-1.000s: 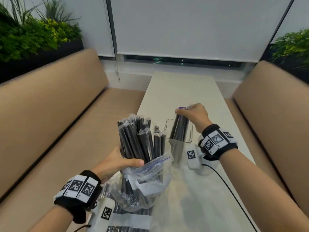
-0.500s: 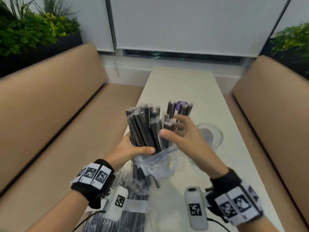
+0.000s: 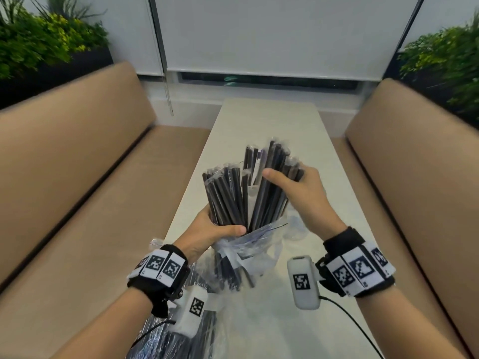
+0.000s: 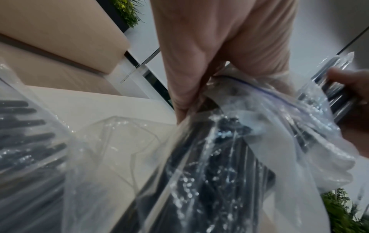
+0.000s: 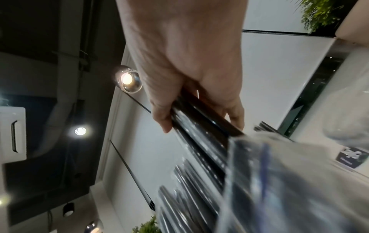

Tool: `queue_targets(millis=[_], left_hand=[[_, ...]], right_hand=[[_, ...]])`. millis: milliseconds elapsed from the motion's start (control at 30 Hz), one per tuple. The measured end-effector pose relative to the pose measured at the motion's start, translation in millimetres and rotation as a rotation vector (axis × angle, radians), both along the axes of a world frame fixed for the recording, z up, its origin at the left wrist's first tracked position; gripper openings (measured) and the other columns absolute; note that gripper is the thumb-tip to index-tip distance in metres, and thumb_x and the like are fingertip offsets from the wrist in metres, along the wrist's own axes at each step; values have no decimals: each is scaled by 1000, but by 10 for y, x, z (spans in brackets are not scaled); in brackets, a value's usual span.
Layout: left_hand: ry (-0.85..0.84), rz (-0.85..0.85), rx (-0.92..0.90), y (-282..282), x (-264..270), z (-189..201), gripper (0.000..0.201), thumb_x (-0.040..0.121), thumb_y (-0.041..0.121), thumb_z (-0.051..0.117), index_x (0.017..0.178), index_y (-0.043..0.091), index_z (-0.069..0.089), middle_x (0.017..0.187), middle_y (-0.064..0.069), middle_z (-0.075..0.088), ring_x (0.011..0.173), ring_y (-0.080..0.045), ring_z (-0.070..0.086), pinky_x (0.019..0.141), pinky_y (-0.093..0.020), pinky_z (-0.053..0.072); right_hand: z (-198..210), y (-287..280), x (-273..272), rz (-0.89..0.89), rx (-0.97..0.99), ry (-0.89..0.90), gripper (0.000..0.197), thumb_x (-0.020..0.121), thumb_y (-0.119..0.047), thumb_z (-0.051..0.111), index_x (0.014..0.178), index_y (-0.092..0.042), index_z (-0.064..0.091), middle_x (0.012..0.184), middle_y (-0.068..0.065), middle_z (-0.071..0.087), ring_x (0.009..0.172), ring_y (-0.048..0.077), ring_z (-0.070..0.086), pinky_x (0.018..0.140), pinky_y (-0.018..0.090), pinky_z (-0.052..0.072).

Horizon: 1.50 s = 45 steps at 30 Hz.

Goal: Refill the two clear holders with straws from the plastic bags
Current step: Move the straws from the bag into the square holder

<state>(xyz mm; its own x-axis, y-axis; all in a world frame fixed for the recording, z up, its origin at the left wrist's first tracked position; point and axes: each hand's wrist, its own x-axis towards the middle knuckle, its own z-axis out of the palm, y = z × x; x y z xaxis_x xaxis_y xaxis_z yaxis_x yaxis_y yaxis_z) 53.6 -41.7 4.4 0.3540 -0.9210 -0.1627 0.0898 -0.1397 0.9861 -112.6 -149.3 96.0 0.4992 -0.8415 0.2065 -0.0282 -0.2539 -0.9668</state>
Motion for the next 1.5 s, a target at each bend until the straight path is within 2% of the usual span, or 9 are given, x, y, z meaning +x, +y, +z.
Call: queue_targets(millis=[133,233,467,700,900,1000,1100,1333,1500], left_hand=[[-37,3,4,-6,20,31,84,46,24,92,122,15,58,112,-4,74,104,-18,71,98,-38,53],[-53,6,-3,10,62,42,82,47,25,92,121,17,59,110,-3,75,102,-17,72,97,-39,53],[-88,0,14,90,175,55,75,47,23,93,115,25,59,111,-1,74,105,-17,70,99,-41,52],[-69,15,0,224,253,26,62,62,0,88,109,27,58,102,2,76,99,-15,72,94,-36,54],[-39,17,-9,343,250,20,64,61,4,89,113,24,58,100,7,77,100,-14,72,80,-21,56],[-15,15,-13,404,238,19,62,60,5,87,110,27,57,98,11,77,98,-10,72,76,-17,55],[-6,7,-12,445,252,-17,72,54,11,94,114,23,58,104,5,77,102,-14,72,82,-23,56],[24,16,-28,450,274,-56,79,44,23,92,116,20,59,107,-2,76,104,-20,71,93,-35,54],[11,16,-35,405,271,10,75,45,22,92,113,26,59,105,2,77,102,-16,72,90,-31,54]], right_hand=[[373,-96,36,-10,5,-105,17,87,-9,69,95,5,72,93,21,75,91,31,73,89,42,58],[602,-157,57,1,26,-164,20,90,-6,63,99,11,66,86,18,71,79,25,72,79,38,61],[958,-262,115,68,76,-201,2,91,-5,62,92,-3,62,81,9,71,83,24,72,81,39,61],[1704,-613,79,74,-177,-421,20,89,-11,64,102,-1,54,83,1,72,91,23,73,82,33,58],[987,-756,619,-128,-315,-217,24,77,-12,72,93,5,67,88,16,73,80,20,69,77,41,59],[274,-782,799,-134,-232,-81,23,77,-10,73,94,2,65,83,6,69,69,2,63,62,26,53],[-111,-838,845,-201,-129,-29,28,79,-14,75,102,-5,60,86,-6,65,70,-7,60,69,17,49],[117,-1059,706,-232,-194,91,56,81,-14,75,129,-10,46,124,9,57,112,19,56,87,26,50],[493,-877,427,-355,-321,65,27,85,-10,63,112,-10,61,112,2,64,101,13,61,95,36,53]])
